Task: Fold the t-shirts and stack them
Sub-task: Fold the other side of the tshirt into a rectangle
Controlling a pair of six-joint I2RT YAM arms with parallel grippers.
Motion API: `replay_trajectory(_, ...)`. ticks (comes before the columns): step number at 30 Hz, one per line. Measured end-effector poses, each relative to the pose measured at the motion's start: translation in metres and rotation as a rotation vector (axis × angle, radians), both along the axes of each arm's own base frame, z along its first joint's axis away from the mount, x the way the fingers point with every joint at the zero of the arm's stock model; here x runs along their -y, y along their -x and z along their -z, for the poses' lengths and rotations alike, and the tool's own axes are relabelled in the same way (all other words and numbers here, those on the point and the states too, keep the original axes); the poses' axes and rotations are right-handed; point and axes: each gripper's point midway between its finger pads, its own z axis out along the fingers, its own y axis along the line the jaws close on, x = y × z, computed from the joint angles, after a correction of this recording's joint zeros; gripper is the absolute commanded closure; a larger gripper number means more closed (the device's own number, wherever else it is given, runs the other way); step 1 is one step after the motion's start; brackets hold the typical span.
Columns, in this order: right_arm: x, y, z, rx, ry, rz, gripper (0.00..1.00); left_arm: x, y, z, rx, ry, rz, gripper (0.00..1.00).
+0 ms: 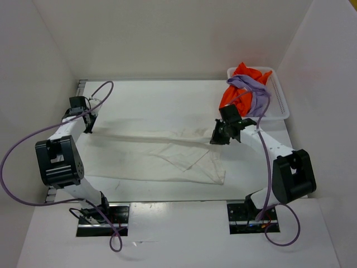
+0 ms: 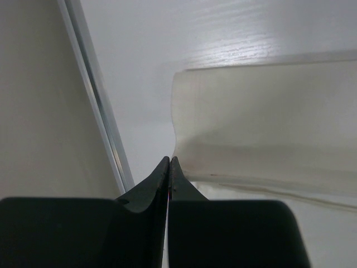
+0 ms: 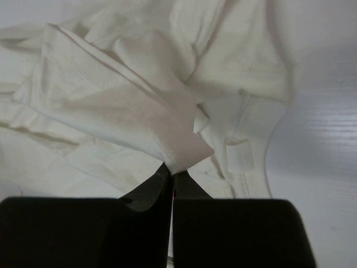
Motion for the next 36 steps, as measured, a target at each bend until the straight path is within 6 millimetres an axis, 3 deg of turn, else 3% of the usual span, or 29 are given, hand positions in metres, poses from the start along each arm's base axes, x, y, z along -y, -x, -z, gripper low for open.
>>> replay_trajectory(13,-0.009,0.039,0.027,-0.163,0.03,-0.067,1.0,-0.007,0.013,0.017,-0.062,-0.04,-0.01,1.0)
replay_trajectory(23,-0.008,0.051,0.025,-0.204,0.041,-0.081,1.0,-0.008,0.014,0.016,-0.065,-0.05,-0.003,0.99)
replay_trajectory(27,-0.015,0.059,0.027,-0.222,0.047,-0.112,1.0,-0.006,0.024,0.027,-0.1,-0.044,0.004,0.98)
replay_trajectory(29,-0.016,0.064,0.031,-0.244,0.055,-0.12,0.91,-0.004,0.03,0.034,-0.117,-0.039,0.004,0.97)
replay_trajectory(32,-0.012,0.073,0.036,-0.288,0.077,-0.118,0.6,-0.004,0.035,0.041,-0.138,-0.035,0.002,0.92)
replay_trajectory(36,-0.006,0.079,0.034,-0.32,0.109,-0.116,0.51,-0.005,0.035,0.043,-0.14,-0.035,-0.004,0.87)
